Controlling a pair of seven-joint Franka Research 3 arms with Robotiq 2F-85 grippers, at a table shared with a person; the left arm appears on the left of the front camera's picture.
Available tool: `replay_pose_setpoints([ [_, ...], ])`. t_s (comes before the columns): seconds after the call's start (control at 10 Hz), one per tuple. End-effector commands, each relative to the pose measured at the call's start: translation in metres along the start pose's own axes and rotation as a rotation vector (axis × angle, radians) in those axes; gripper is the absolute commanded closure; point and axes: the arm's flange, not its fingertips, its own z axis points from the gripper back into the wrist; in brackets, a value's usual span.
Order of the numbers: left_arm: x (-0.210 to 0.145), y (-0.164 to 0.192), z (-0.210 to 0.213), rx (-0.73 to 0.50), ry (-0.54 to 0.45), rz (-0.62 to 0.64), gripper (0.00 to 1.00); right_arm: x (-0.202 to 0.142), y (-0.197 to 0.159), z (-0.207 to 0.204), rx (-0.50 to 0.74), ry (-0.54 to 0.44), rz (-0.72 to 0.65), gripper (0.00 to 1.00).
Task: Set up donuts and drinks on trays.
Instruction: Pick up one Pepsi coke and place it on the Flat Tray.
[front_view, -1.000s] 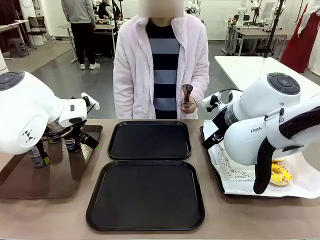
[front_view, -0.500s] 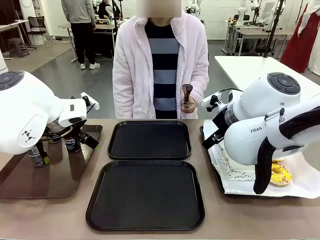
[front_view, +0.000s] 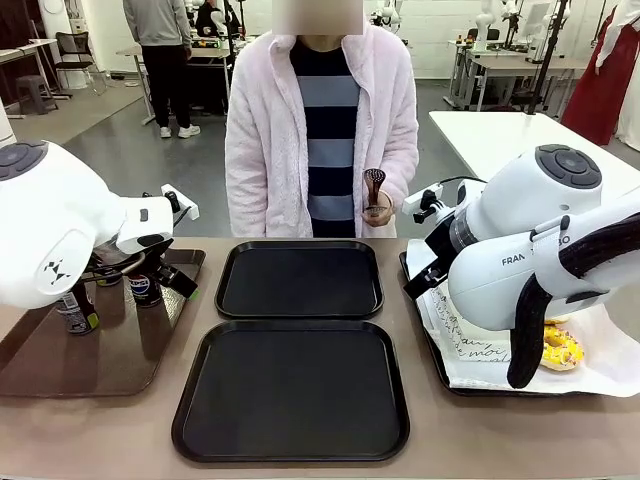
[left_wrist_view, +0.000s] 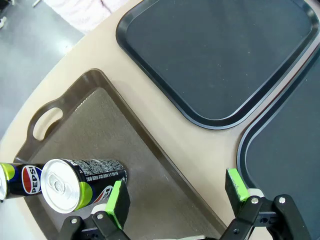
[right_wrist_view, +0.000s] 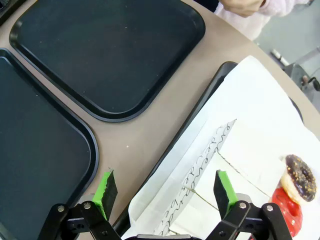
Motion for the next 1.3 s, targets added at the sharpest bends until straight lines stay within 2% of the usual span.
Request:
replay_pose_setpoints([
  [0.0, 0.0, 0.0, 0.0, 0.0, 0.0, 0.0, 0.0, 0.0, 0.0, 0.0, 0.0, 0.0, 0.0, 0.0],
  [0.1, -0.023, -0.013, 0.036, -0.011, 0.012, -0.046, 0.0, -0.013, 0.012, 0.03, -0.006, 0.039, 0.04, 0.0],
  [0.2, -0.03, -0.01, 0.066, -0.027, 0.035, -0.065, 0.0, -0.025, 0.014, 0.061, 0.021, 0.066, 0.066, 0.0],
  [0.4, -0.078, -0.015, 0.116, -0.026, 0.151, -0.089, 0.0, -0.068, 0.023, 0.118, 0.058, 0.15, 0.1, 0.0],
  [0.5, -0.094, -0.015, 0.133, -0.063, 0.221, -0.09, 0.0, -0.09, 0.025, 0.135, 0.067, 0.219, 0.101, 0.0],
  [0.6, -0.119, -0.024, 0.148, -0.083, 0.242, -0.1, 0.0, -0.112, 0.027, 0.145, 0.092, 0.287, 0.123, 0.0],
  [0.7, -0.126, -0.022, 0.154, -0.079, 0.228, -0.088, 0.0, -0.124, 0.028, 0.145, 0.119, 0.298, 0.134, 0.0],
  [0.8, -0.018, -0.002, 0.128, -0.067, 0.218, -0.072, 0.0, -0.122, 0.019, 0.122, -0.093, 0.23, 0.136, 0.0],
  [0.9, -0.018, -0.002, 0.128, -0.067, 0.218, -0.072, 0.0, -0.029, 0.012, 0.15, 0.089, 0.288, 0.093, 0.0],
  [1.0, -0.018, -0.002, 0.128, -0.067, 0.218, -0.072, 0.0, -0.029, 0.012, 0.15, 0.089, 0.288, 0.093, 0.0],
  [1.1, -0.018, -0.002, 0.128, -0.067, 0.218, -0.072, 0.0, -0.033, 0.004, 0.164, 0.039, 0.286, 0.108, 0.0],
  [1.2, -0.024, -0.003, 0.144, -0.073, 0.233, -0.08, 0.0, -0.037, -0.024, 0.17, 0.301, 0.2, -0.071, 0.0],
])
